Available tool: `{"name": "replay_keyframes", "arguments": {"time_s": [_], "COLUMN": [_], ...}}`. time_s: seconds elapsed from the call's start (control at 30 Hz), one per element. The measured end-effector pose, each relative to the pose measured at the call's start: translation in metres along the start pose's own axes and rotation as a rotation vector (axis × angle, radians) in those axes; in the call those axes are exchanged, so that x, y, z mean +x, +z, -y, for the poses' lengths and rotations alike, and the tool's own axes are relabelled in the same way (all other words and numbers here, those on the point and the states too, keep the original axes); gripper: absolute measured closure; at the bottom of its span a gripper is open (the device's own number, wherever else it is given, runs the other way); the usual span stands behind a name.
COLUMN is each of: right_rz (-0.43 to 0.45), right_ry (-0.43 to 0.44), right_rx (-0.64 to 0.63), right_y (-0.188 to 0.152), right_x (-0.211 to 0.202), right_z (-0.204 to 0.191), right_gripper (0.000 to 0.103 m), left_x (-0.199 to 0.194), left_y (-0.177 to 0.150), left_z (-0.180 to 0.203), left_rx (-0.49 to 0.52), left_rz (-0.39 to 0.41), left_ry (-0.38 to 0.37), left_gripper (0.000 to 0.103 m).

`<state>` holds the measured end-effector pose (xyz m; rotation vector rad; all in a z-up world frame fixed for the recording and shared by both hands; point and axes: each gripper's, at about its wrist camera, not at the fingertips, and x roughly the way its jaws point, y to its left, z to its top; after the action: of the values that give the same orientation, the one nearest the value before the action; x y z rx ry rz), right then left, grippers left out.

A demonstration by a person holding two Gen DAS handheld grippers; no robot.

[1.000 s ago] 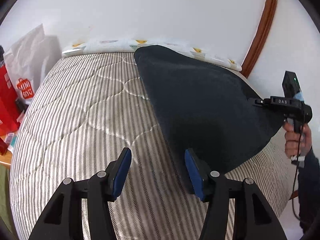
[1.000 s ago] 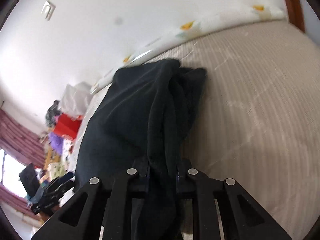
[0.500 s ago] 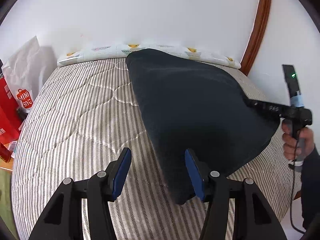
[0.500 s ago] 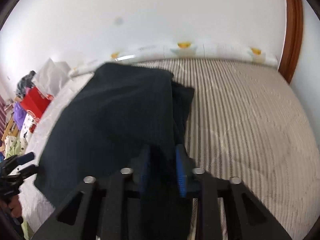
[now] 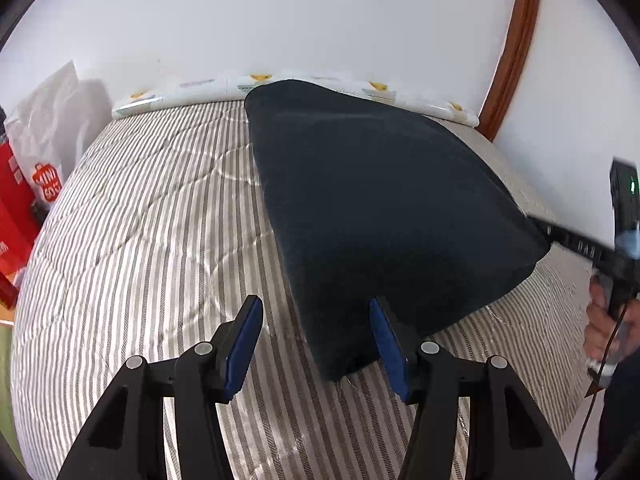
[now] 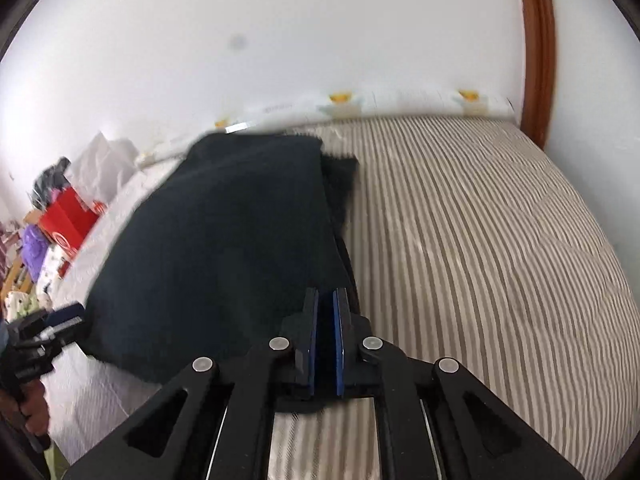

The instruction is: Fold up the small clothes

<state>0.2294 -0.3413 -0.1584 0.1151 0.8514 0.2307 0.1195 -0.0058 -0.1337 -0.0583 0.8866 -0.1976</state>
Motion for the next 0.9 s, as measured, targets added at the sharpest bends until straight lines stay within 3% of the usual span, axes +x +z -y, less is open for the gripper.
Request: {"name": "replay_keyframes", "arguments": {"time_s": [0.13,0.23,0.3,0.37,0.43,0.6,0.83,0.9], "right_rz": [-0.029,-0.024,-0.014,0.02,0.049,0.11,0.183,0.187], "right_ry": [-0.036,-0.048,-0.051,-0.067,-0.087,-0.106,-0.175,-0.191], "right_rx": [0.057,0.071,0.083,0.09,0.078,0.073,0.003,-0.003], "right_y": [-0.013,-0.014,-0.011,-0.01,-0.008,-0.008,-0.028,-0.033], "right_x": [-0.014,-0.034,-0.047,-0.064,-0.082,-0.128,-0.189,-0.197], "right_z": [0.007,0.003,-0.001,-0.007,-0.014,-0.029,-0.053,-0.056], "right_gripper": [0.093,0.082,0.054,0.041,0.039,0.023,0.02,0.004], "left_x": [-0.012,-0.026,-0.038,-0.053,-0.065,-0.105,-0.147,-0.155], "left_y": [-0.001,-0.001,0.001,0.001,0.002,0.0,-0.018,-0.023], "left_z": [0.0,0.005,0.009,0.016,0.023,0.041,0.061,0.063], "left_rx": [-0.019,-0.019,-0.022,-0.024,-0.02,-0.009,-0.008,-0.01], "left_rz": [0.007,0.026,0.043,0.065,0.084,0.154,0.188,0.199], "left_ry": [-0.007,0.0,0.014,0.03,0.04,0.067,0.102,0.124], "left_gripper": [0.05,0.05,0.05,0.048,0.04,0.03,0.019,0.017]}}
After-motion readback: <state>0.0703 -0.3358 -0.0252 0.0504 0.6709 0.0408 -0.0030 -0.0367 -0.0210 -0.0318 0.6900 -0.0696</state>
